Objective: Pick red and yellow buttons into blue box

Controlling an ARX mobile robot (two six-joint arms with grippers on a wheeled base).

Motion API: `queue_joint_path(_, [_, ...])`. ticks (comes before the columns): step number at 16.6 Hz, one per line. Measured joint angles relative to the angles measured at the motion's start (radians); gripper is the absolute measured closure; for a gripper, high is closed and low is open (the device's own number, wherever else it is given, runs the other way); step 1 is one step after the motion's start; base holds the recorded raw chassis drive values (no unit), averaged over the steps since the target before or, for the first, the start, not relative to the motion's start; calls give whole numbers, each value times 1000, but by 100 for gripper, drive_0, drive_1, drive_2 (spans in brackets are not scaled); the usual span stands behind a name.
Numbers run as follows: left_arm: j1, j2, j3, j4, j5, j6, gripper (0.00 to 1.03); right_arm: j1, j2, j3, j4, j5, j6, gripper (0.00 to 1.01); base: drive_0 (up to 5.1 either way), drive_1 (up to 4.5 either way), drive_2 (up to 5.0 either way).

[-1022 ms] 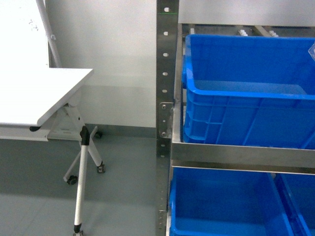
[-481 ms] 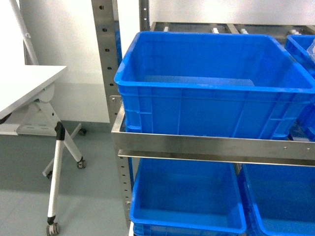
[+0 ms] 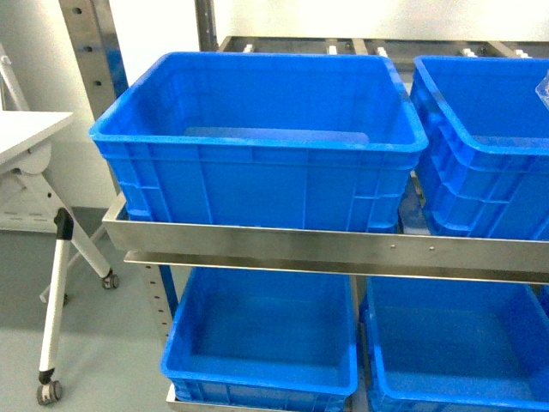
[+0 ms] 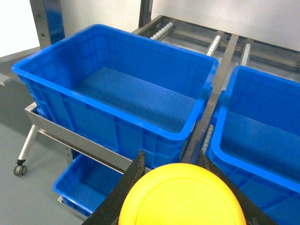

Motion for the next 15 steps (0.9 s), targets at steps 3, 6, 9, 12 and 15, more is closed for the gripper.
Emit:
queue_joint_path(3, [0, 0, 0, 0, 0, 0, 79, 0, 0, 0, 0, 0, 0, 72, 475, -234, -234])
queue_joint_path(6, [0, 0, 0, -1, 0, 0, 79, 0, 0, 0, 0, 0, 0, 72, 482, -230, -230])
queue_joint_path(9, [0, -2, 0, -1, 0, 0, 79, 0, 0, 0, 0, 0, 0, 72, 474, -240, -240])
queue_joint_path(12, [0, -2, 0, 0, 0, 0, 79, 0, 0, 0, 3, 0, 0, 72, 471, -259, -199])
queue_joint_path(15, [0, -2, 0, 5, 5, 0, 79, -1, -1, 0, 1, 4, 0, 72, 0, 0, 0])
